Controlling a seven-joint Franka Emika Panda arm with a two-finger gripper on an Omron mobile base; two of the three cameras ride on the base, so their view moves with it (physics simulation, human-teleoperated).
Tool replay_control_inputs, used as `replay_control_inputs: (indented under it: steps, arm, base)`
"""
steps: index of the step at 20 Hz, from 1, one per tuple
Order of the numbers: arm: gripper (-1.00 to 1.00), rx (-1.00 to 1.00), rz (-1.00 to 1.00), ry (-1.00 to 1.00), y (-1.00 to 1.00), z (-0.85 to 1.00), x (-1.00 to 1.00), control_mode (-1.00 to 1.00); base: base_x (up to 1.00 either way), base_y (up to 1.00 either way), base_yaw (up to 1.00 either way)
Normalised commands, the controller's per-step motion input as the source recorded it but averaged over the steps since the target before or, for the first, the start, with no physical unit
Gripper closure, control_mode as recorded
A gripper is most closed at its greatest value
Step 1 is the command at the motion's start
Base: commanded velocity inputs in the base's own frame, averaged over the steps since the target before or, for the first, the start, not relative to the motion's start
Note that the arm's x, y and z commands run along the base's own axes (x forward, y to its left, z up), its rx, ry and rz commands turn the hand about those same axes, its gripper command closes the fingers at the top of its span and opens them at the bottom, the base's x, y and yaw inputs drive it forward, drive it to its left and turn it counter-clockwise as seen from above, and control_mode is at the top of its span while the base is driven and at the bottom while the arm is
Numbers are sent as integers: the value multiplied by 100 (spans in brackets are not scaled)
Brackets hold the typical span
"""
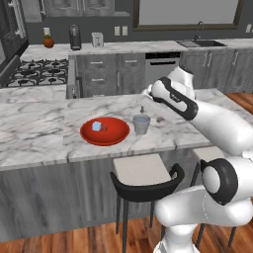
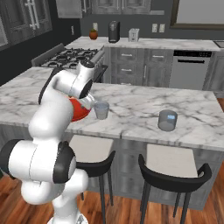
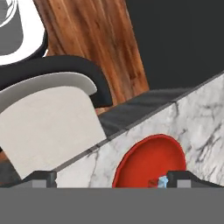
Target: There are four ice cubes in the ice bowl. Place two ice cubes in each glass of water.
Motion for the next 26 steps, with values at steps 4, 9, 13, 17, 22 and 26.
replay_control_inputs:
  steps: [4, 9, 13, 17, 22, 26]
  arm:
    - [-100, -16, 39, -33, 34, 0, -8, -100]
    - [-100, -17, 53, -29, 14, -6, -1, -100]
    - [-100, -26, 50, -32, 38, -36, 0, -100]
    - [-100, -30, 44, -19, 49, -34, 9, -100]
    - [-100, -32, 39, -9, 56, -35, 21, -100]
    - [-100, -28, 34, -8, 47, -28, 33, -100]
  base:
    - [0, 0, 0]
    - [0, 0, 0]
    - [0, 0, 0]
    - [0, 0, 0]
    - [0, 0, 0]
    - [0, 0, 0]
